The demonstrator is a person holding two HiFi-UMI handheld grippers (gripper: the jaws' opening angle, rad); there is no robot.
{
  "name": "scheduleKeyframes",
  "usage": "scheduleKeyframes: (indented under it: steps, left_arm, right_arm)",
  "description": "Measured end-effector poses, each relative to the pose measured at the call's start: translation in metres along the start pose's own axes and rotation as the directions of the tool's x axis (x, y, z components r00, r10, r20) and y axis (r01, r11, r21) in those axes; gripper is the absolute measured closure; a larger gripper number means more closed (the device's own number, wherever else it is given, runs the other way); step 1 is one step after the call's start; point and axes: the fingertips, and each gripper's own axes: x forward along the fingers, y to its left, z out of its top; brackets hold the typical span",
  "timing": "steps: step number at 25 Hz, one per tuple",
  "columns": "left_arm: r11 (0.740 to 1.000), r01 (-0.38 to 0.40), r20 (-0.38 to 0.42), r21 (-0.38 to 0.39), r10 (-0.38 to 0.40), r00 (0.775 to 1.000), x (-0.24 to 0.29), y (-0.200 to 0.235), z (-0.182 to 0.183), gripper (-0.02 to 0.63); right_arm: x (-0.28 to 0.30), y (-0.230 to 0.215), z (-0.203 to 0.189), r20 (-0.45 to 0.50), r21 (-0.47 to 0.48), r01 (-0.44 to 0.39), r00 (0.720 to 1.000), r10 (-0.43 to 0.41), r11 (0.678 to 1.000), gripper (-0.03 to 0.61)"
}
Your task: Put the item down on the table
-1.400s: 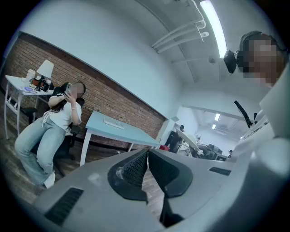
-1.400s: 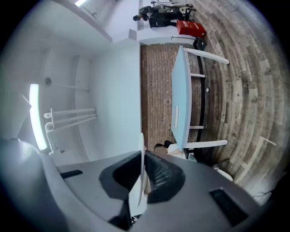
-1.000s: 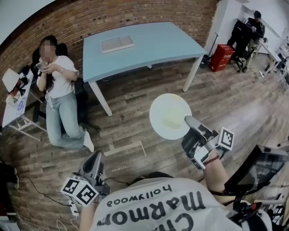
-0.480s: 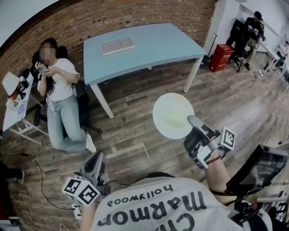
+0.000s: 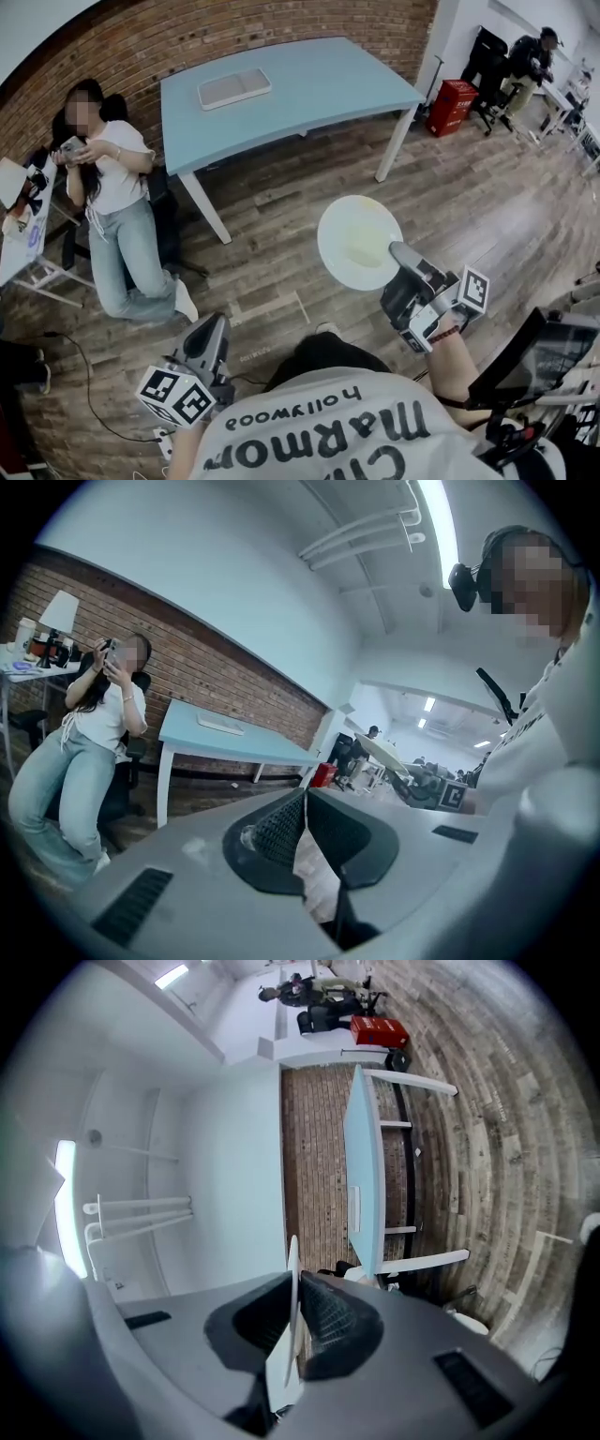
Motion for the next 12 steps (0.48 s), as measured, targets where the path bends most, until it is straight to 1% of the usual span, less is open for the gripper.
scheduleKeyframes:
  steps: [2, 7, 12]
  left_arm:
    - [1.0, -0.005, -0.005, 0.002, 0.005, 1.0, 0.008, 0.005, 0.001, 0.6]
    - [0.999, -0.035, 0.016, 0.006, 0.035, 0.999, 0.034, 0.024, 0.013, 0.6]
    - [0.998, -0.065, 0.031, 0.02, 0.064, 0.997, 0.078, 0.046, 0.033, 0.6]
  right_arm:
    - [0.006, -0.004, 0.008, 0.002, 0.007, -0.001, 1.0, 0.001, 1.0, 0.555]
    - [0.037, -0.023, 0.03, -0.014, 0.028, 0.008, 1.0, -0.008, 1.0, 0.554]
    - [0.081, -0.039, 0.064, -0.066, 0.0, 0.02, 0.998, -0.02, 1.0, 0.554]
